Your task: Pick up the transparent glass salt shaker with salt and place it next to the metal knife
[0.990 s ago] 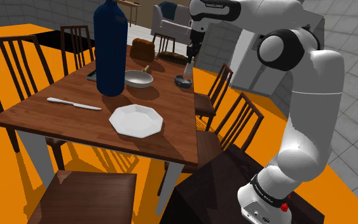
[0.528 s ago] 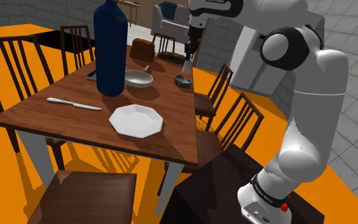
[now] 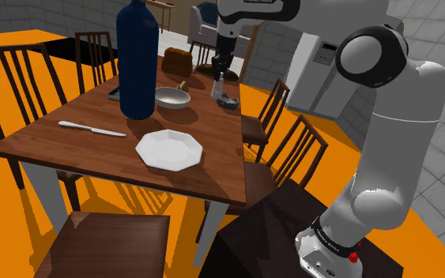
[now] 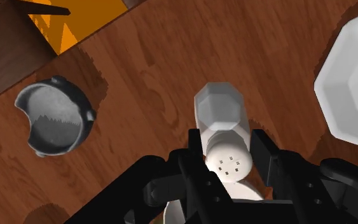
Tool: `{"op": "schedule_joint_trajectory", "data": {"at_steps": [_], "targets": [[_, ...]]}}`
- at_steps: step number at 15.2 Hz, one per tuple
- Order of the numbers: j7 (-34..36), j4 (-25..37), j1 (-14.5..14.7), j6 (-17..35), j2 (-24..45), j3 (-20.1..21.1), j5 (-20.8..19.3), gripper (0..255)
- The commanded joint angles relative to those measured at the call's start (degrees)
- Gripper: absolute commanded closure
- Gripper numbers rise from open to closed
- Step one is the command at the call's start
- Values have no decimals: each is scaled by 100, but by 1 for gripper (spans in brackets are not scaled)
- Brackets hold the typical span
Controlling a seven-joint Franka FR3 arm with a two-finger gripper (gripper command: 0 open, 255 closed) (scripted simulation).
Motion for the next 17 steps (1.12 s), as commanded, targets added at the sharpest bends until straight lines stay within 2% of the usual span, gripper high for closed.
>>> {"op": "schedule_joint_trajectory", "data": {"at_steps": [1, 9, 17], "targets": [[244, -190, 167, 84, -95, 68, -40, 255], [1220, -450, 818, 265, -106, 380, -147, 255], [2157, -180, 1455, 276, 244, 675, -233, 255]]}}
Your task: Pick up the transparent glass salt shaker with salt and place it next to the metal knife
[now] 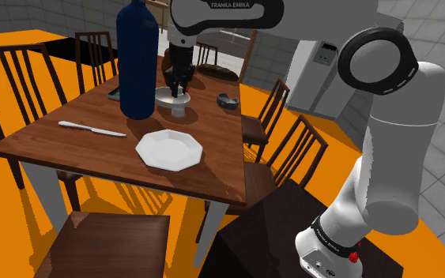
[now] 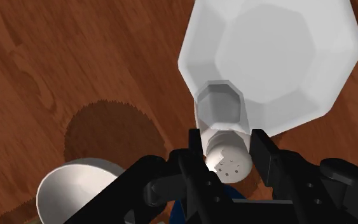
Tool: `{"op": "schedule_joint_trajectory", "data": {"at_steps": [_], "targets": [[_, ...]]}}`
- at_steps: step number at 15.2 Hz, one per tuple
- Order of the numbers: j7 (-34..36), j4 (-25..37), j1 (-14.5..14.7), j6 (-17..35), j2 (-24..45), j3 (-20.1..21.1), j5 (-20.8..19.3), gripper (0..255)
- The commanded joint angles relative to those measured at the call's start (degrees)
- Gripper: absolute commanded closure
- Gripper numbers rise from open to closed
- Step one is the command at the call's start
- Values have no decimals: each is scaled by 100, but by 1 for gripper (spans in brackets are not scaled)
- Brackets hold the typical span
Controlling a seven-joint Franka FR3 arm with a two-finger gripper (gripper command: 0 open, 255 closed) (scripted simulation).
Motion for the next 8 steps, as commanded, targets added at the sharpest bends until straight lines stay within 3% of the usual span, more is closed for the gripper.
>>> {"op": "schedule_joint_trajectory", "data": {"at_steps": [1, 8], "targets": [[240, 185, 164, -46, 155, 70, -23, 255], [991, 981, 736, -240, 815, 273, -104, 255]]}}
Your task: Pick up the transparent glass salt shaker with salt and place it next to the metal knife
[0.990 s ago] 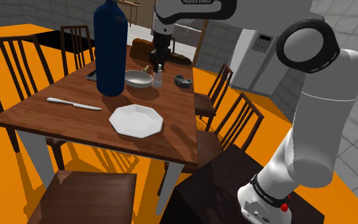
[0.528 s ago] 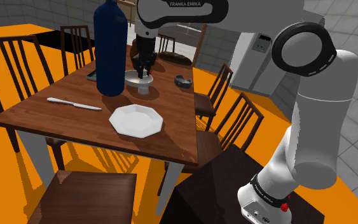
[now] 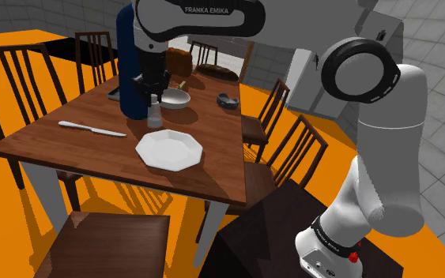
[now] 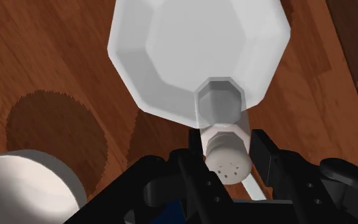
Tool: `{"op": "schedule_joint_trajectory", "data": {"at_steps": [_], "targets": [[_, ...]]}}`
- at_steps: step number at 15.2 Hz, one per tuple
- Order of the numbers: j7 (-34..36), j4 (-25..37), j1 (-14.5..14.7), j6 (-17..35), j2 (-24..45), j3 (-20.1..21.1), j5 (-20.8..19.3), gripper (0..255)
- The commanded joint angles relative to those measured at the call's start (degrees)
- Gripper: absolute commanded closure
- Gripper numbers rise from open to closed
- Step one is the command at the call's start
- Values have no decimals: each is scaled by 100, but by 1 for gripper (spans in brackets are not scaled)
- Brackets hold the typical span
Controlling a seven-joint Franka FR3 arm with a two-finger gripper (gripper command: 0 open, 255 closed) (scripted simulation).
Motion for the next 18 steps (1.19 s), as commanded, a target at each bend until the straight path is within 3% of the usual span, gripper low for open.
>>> {"op": "schedule_joint_trajectory", "data": {"at_steps": [1, 7, 9, 18], "targets": [[231, 331, 183, -96, 252, 54, -28, 255], [781, 1731, 709, -566, 1224, 157, -102, 255], [972, 2767, 951, -965, 1876, 178, -133, 255], [1037, 1752, 913, -137, 1692, 181, -136, 255]]}}
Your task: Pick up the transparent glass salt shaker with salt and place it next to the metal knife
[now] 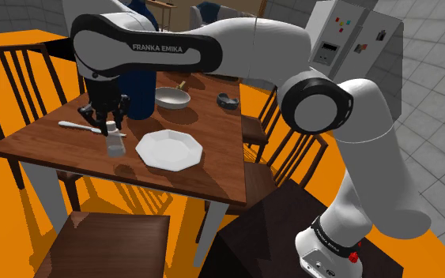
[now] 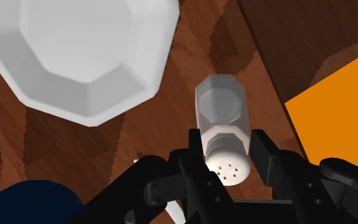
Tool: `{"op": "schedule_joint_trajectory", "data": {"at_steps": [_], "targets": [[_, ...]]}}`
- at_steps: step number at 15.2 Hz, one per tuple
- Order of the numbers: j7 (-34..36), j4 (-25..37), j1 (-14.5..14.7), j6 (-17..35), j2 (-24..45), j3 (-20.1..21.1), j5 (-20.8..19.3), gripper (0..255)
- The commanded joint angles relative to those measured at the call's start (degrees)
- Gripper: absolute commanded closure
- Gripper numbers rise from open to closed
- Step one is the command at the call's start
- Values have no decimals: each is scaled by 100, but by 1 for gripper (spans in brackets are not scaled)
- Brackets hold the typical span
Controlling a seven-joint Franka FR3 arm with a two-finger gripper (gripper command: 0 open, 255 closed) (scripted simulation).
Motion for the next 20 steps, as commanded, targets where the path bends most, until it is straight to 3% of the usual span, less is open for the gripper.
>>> {"op": "schedule_joint_trajectory", "data": {"at_steps": [1, 11, 12, 17, 20], "targets": [[15, -134, -1, 150, 11, 0, -3, 255], [27, -284, -6, 303, 15, 0, -6, 255], [27, -284, -6, 303, 15, 0, -6, 0], [28, -284, -6, 303, 15, 0, -6, 0], [-4, 481, 41, -352, 124, 0, 1, 0]]}}
